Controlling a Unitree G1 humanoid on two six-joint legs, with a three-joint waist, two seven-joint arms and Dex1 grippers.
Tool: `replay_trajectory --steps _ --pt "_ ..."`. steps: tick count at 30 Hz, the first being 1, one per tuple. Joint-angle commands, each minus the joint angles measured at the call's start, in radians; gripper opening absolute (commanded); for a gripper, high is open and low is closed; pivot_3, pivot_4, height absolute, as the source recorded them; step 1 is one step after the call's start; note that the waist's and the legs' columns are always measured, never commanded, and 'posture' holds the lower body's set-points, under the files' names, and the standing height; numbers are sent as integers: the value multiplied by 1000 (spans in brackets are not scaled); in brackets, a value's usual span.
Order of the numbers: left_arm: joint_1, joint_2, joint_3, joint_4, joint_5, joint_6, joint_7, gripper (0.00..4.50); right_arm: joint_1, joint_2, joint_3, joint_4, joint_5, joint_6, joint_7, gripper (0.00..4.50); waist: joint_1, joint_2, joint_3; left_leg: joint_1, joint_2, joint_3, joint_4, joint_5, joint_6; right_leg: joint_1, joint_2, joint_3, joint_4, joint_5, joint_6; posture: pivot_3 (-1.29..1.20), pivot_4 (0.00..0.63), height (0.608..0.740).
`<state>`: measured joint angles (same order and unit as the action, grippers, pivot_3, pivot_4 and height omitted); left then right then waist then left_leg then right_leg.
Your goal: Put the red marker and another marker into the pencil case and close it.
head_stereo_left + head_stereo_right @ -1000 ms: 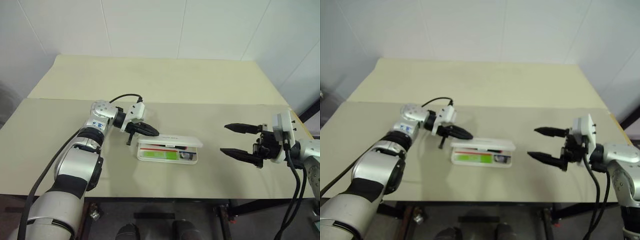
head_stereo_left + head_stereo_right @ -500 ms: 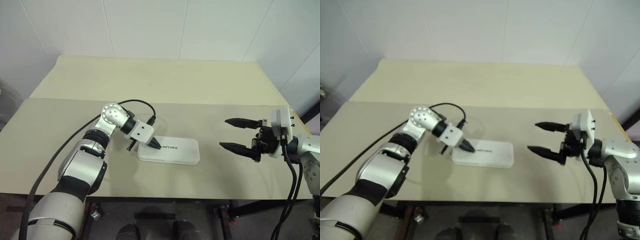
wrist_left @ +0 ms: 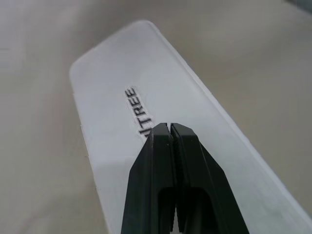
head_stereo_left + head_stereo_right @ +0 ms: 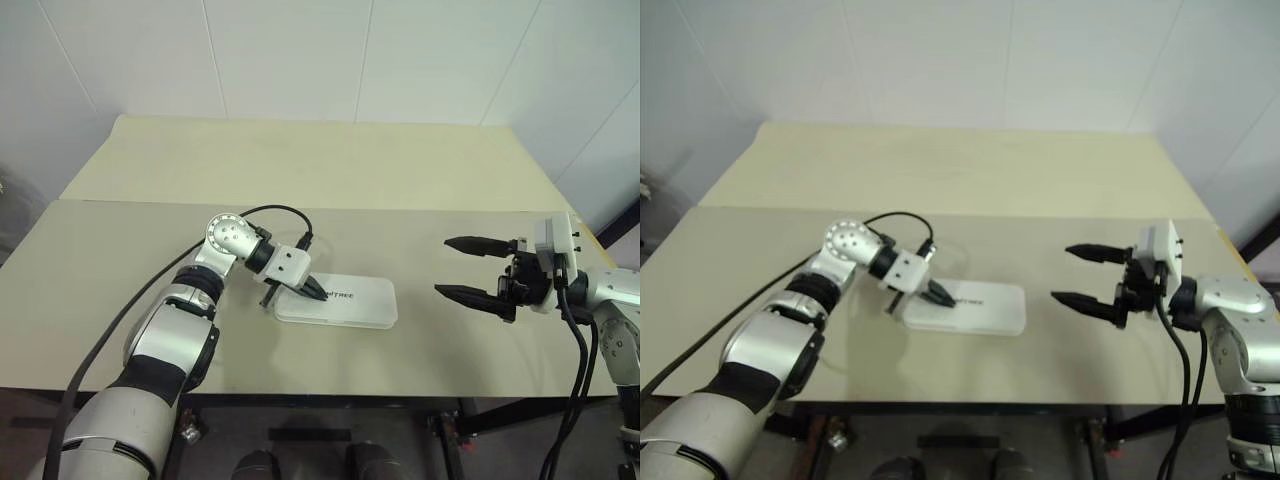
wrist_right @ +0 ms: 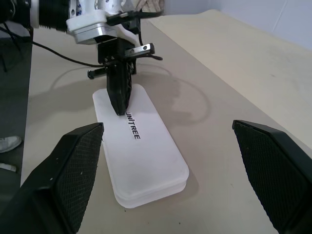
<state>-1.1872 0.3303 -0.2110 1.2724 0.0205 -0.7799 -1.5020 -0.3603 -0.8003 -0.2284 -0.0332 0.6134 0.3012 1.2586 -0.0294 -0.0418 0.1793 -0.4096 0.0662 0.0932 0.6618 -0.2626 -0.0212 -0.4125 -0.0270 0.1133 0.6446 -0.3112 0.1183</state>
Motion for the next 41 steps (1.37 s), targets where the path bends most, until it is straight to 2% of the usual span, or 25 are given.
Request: replay_trajectory --steps 1,5,8,9,11,13,20,23,28,35,41 --pt "7 25 96 -34 -119 65 -112 67 -4 -2 -2 -18 13 -14 27 4500 0 0 0 0 0 0 0 0 0 0 0 0 0 0 0 0 150 740" --pt "59 65 135 -95 -220 120 -112 67 -11 -2 5 -7 11 -14 37 4500 -5 0 0 1 0 0 -1 0 0 0 0 0 0 0 0 0 150 740" --pt "142 112 89 -252 -408 233 -112 67 -31 0 16 11 5 -16 39 4500 -5 1 0 1 1 0 -1 0 0 0 0 0 1 0 0 0 150 740" --pt "182 140 70 -325 -482 291 -112 245 -42 1 21 22 1 -17 43 4500 -5 1 1 1 1 0 -1 0 0 0 0 0 1 0 0 0 150 740" --pt "273 223 9 -479 -606 406 -112 731 -61 2 31 41 -6 -21 54 4500 -9 1 1 1 1 1 -1 0 0 0 0 0 1 0 0 0 150 740" --pt "340 291 -24 -570 -659 464 -112 1306 -78 3 40 61 -12 -23 65 4500 -14 2 1 2 2 0 -1 0 0 0 0 0 2 0 0 0 150 740" --pt "422 398 -6 -620 -712 502 -112 3681 -121 3 59 122 -30 -40 98 4500 -12 2 2 3 1 0 0 0 -1 2 0 -1 3 -1 -2 0 150 740" --pt "450 439 14 -646 -723 509 -112 4482 -135 -3 60 149 -42 -48 113 4500 -8 3 2 3 1 0 0 0 -1 2 0 -1 2 -1 -2 0 150 740" --pt "488 513 38 -672 -738 521 -112 4482 -171 -25 51 219 -71 -71 128 4500 -16 3 2 3 2 1 -2 0 -1 1 0 -1 1 -2 -4 0 150 740" --pt "476 514 45 -647 -724 517 -112 4482 -200 -27 59 255 -93 -84 146 4500 -24 5 3 3 2 1 -3 0 -1 1 0 -1 1 -2 -4 0 150 740" --pt "468 548 124 -612 -714 508 -112 4482 -160 15 37 104 -37 -40 86 4500 -27 6 4 3 2 1 -4 0 -1 0 0 -1 1 -2 -4 0 150 740"
